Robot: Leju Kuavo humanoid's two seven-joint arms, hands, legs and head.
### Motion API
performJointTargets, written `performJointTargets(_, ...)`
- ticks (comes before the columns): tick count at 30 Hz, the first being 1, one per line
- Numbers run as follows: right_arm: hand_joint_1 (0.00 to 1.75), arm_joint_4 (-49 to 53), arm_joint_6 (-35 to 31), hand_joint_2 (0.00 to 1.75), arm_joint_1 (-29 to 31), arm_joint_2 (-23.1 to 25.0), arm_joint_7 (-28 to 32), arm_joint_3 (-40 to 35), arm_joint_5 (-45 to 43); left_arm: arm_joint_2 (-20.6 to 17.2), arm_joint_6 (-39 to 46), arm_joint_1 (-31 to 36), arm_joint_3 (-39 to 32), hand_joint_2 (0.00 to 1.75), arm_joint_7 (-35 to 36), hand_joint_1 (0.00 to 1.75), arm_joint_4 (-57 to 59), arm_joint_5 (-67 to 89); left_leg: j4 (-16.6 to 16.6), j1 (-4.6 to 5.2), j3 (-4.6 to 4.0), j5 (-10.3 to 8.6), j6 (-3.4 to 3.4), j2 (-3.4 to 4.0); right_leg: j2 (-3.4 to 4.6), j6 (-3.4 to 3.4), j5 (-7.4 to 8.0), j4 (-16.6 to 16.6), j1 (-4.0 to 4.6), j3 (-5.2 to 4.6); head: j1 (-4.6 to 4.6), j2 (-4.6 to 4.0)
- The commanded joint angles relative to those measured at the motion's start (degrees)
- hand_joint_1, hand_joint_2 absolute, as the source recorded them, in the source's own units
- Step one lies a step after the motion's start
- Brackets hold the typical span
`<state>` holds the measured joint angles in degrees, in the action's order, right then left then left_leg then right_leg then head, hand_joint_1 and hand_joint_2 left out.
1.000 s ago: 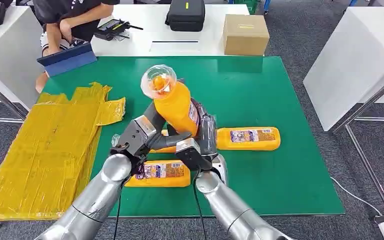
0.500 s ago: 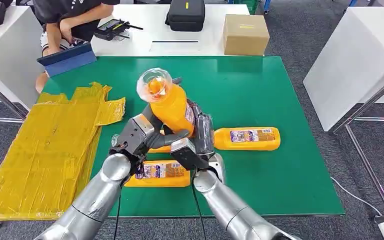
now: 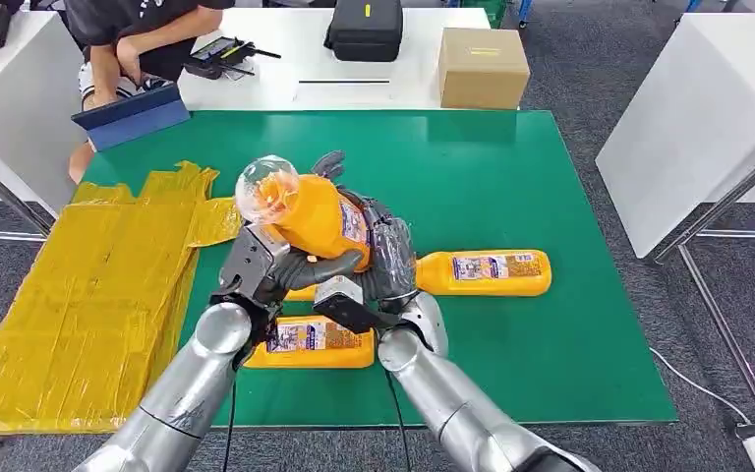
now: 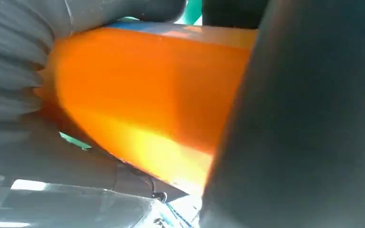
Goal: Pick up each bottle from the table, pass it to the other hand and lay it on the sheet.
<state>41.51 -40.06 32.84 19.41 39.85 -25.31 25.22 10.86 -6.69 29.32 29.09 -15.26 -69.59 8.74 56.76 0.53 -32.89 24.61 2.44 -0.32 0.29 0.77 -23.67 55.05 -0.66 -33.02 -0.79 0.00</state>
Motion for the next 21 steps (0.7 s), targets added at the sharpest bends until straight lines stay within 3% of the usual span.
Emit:
performJointTargets(1, 1.75, -5.06, 0.06, 1.75, 1.27, 0.59, 0.15, 4.37, 7.67, 0.70, -1.82, 3.07, 2.67, 1.75, 0.18, 0.00, 2.87, -0.40, 0.03, -0.07, 0.14, 0.06, -0.19, -0.13, -0.18, -0.07, -0.09, -0.01, 0.07, 0.21, 0.00, 0.00)
performJointTargets(9, 1.75, 1.27, 0.06, 1.75, -1.61, 0.59, -2.51, 8.48, 17.76, 1.21, -5.42, 2.56, 2.64, 1.75, 0.70, 0.00, 2.44, -4.74, 0.03, -0.07, 0.09, 0.04, -0.16, -0.22, -0.26, -0.05, -0.09, -0.03, 0.06, 0.18, 0.00, 0.00)
performJointTargets(16, 1.75, 4.36, 0.06, 1.75, -3.53, 0.59, -5.27, 7.16, 20.46, 2.06, -5.14, 2.41, 1.28, 1.75, 0.38, 0.00, 2.82, -7.92, 0.03, -0.07, 0.07, 0.03, -0.14, -0.16, -0.19, -0.05, -0.07, -0.03, 0.06, 0.14, 0.00, 0.00)
performJointTargets(21, 1.75, 3.89, 0.06, 1.75, -4.61, 0.59, -3.27, 7.61, 18.22, 2.61, -5.03, 1.84, 0.46, 1.75, 0.33, 0.00, 1.78, -10.71, 0.01, -0.07, 0.10, 0.03, -0.14, -0.13, -0.16, -0.04, -0.06, -0.06, 0.07, 0.16, 0.02, 0.00)
